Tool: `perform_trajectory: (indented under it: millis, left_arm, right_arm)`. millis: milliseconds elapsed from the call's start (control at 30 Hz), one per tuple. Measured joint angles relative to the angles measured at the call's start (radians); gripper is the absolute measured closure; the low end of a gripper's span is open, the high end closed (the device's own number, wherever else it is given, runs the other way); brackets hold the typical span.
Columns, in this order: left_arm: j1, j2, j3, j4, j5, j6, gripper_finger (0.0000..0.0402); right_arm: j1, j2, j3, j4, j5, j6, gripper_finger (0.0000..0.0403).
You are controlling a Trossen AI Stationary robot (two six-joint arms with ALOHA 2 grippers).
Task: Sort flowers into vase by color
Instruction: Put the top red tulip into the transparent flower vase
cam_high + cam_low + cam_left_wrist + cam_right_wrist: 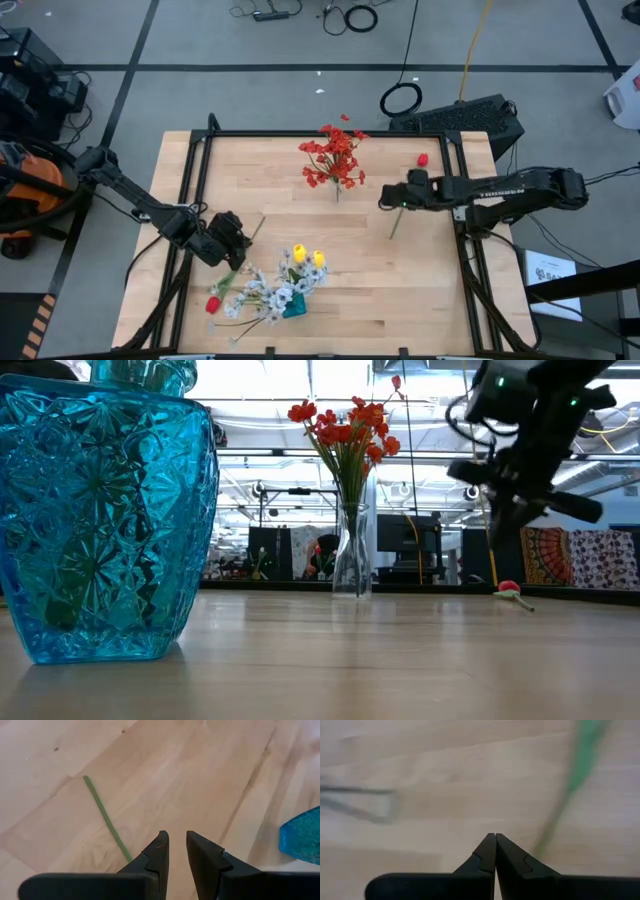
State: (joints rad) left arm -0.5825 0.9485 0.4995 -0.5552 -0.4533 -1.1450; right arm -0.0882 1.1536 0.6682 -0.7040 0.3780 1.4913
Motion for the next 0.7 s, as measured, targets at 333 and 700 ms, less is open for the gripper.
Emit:
perform_trajectory:
  millis: [333,700]
  left_arm:
    - [0.024,0.0,0.0,0.0,0.001,0.0,0.033]
    - [0.049,0.0,0.0,0.027,0.004,-0.002,0.0329]
  right_arm:
    - [-0.245,0.0,0.0,-0.188,-0.031,-0.126,0.0394]
    - [-0.473,0.068,0.0,-0.107,-0.083,-0.278,0.0293]
